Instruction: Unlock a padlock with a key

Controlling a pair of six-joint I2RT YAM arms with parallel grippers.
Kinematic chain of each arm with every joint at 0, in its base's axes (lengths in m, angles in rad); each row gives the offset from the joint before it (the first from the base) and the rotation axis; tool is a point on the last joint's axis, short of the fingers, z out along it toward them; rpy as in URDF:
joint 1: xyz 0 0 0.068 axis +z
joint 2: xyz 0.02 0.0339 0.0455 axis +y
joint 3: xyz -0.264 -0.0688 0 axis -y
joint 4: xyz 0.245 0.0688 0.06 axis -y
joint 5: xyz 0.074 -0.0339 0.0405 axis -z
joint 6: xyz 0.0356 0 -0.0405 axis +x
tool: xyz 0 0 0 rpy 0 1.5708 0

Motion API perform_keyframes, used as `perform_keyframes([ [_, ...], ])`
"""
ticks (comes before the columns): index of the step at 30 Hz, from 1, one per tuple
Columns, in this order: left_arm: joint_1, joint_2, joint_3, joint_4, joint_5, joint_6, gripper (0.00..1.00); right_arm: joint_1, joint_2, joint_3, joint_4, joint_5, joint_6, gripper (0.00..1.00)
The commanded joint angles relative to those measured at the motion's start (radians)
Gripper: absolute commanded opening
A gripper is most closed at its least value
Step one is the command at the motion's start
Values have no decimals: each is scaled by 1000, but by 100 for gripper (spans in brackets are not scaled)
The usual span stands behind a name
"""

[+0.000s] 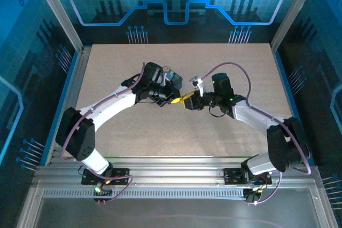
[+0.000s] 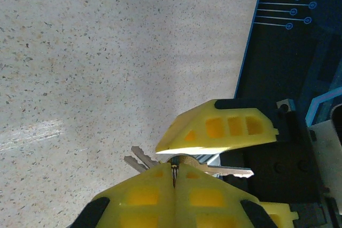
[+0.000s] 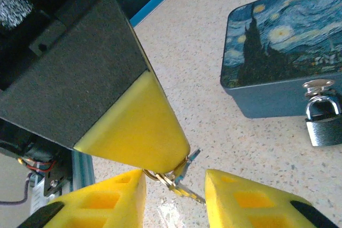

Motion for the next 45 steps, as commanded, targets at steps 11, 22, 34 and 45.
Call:
perform_keyframes([
  [11,7,18,53,-50,34,-2,0,-11,35,34,-8,-82,-36,7],
  [22,65,-6,71,-128,-48,64,58,-19,30,6,45,-16,185,1],
  [34,54,-90,-139,71,-46,39,42,-49,57,-49,187,179,895,3],
  [45,27,-28,-224,334,-17,-131,37,5,58,-129,307,291,1290,3],
])
